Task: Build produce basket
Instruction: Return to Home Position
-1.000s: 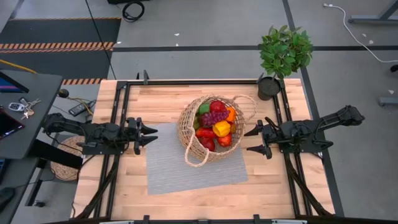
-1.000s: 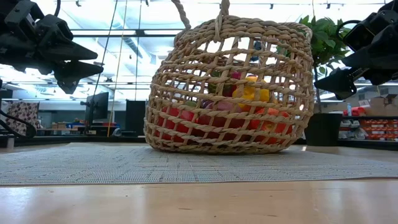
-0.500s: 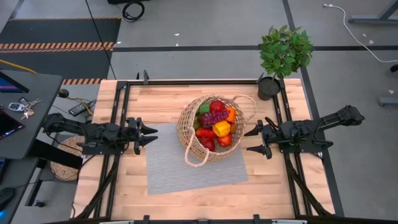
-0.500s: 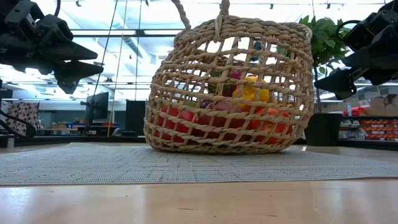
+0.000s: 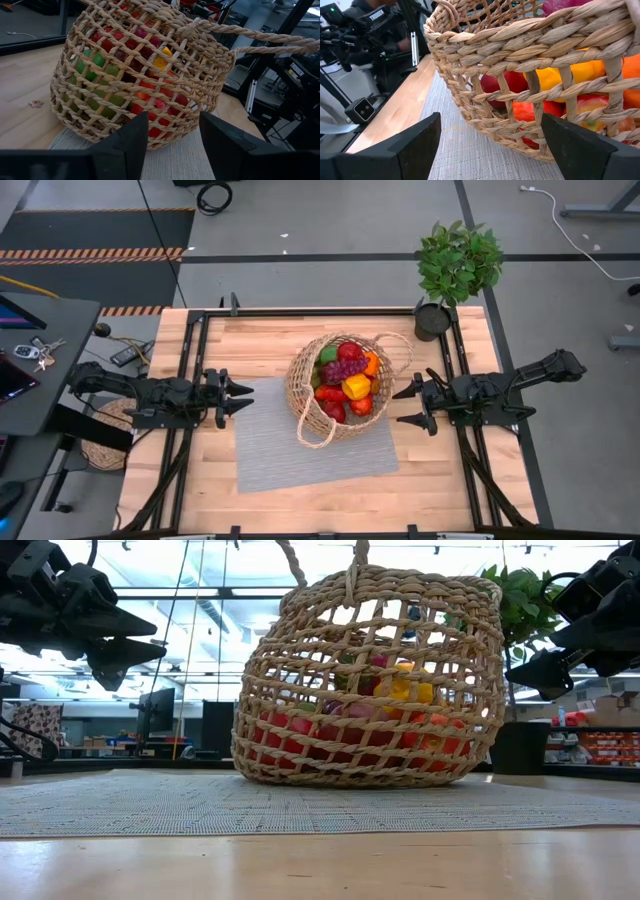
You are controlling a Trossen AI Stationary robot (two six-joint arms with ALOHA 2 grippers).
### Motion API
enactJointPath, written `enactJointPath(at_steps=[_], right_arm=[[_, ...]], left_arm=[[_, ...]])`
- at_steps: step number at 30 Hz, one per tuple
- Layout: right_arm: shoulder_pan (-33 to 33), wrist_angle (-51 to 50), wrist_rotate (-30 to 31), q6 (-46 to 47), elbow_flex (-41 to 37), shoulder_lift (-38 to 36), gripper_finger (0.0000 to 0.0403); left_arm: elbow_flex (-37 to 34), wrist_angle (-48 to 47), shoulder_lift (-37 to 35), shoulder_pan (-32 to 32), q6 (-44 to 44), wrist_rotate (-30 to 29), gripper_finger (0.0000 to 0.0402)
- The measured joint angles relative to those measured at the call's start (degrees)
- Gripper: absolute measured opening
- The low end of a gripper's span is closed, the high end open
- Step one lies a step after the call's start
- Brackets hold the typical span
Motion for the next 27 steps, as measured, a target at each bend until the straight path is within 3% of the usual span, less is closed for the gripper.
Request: enactJointPath(at_steps=[27], right_arm=[[0.0, 0.0, 0.0, 0.0, 0.0, 0.0, 0.0348]], left_arm=[[0.0, 0.0, 0.0, 0.0, 0.0, 0.0, 0.0183]])
